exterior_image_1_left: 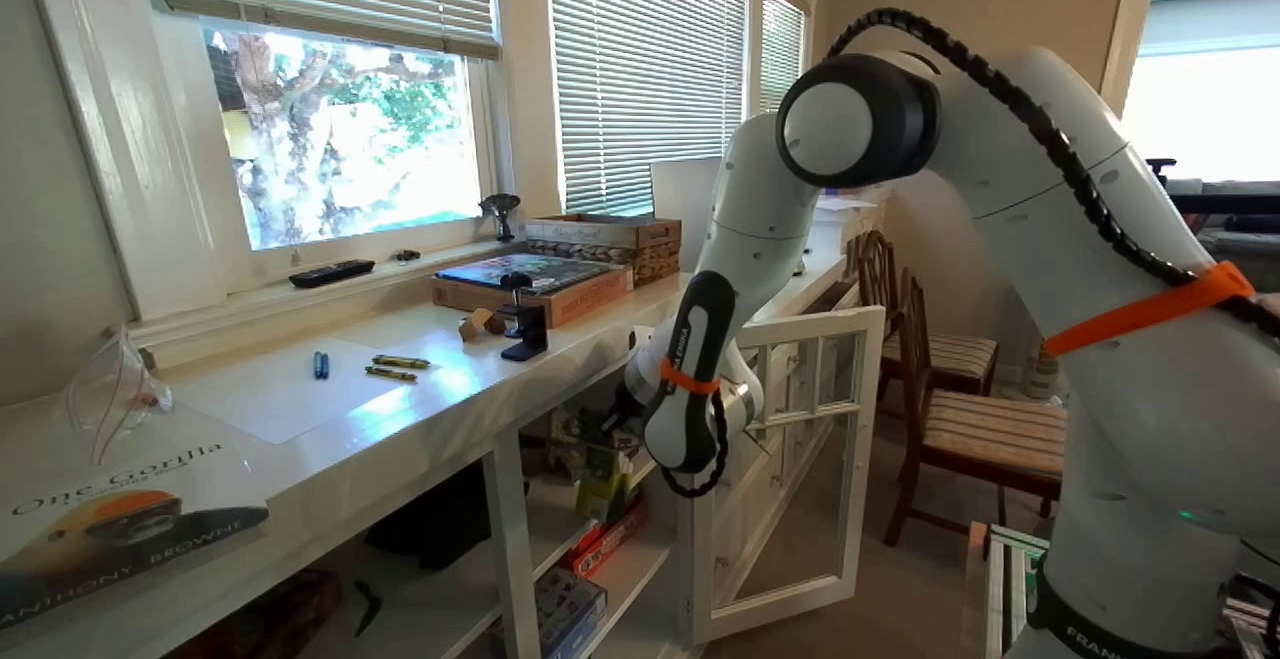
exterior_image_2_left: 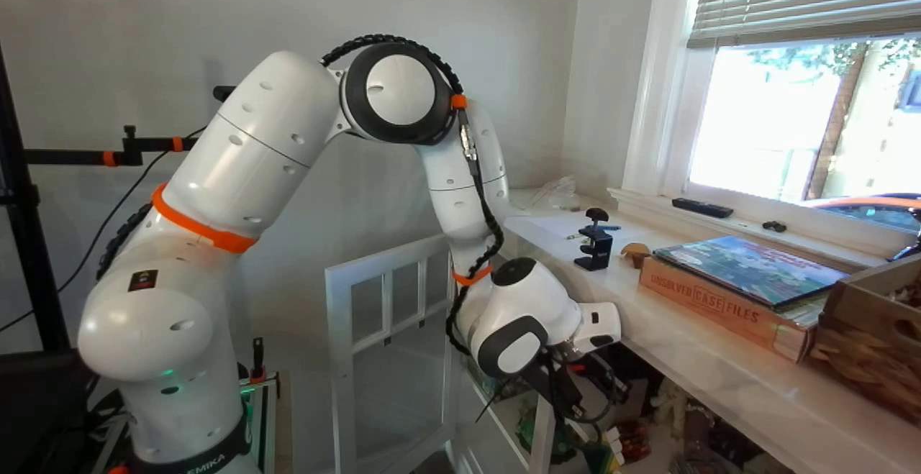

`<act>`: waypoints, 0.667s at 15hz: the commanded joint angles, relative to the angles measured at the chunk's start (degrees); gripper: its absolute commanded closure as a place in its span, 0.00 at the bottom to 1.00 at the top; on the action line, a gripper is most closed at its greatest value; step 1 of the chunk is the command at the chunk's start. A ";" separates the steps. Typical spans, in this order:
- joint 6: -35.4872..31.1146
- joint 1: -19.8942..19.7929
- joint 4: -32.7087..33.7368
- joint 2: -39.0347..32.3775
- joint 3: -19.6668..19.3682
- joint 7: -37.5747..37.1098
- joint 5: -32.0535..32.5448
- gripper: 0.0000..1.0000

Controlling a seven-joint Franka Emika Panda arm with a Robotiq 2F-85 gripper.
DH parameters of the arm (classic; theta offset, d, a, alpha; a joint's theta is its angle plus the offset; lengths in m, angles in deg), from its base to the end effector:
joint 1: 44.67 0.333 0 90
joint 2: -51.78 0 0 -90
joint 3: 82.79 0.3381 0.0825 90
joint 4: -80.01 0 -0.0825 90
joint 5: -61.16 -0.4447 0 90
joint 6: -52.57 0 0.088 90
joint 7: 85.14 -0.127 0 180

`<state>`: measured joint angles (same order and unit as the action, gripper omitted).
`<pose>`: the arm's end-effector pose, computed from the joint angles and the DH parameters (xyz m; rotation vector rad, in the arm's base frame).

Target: Pick up the green box in the shelf and put it on the table

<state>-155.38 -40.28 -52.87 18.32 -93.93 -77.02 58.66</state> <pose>0.5876 -0.0789 0.1274 2.7642 0.0694 1.0434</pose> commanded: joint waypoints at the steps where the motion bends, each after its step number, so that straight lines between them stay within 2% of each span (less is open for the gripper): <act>1: 2.91 0.79 -4.60 4.87 0.25 1.04 -0.57 1.00; 3: 3.88 0.27 -6.51 6.71 0.91 0.68 0.01 1.00; 10: 6.12 1.43 -12.82 13.19 -1.03 2.60 -1.04 1.00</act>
<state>-151.82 -39.91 -61.96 26.62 -93.85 -76.43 58.68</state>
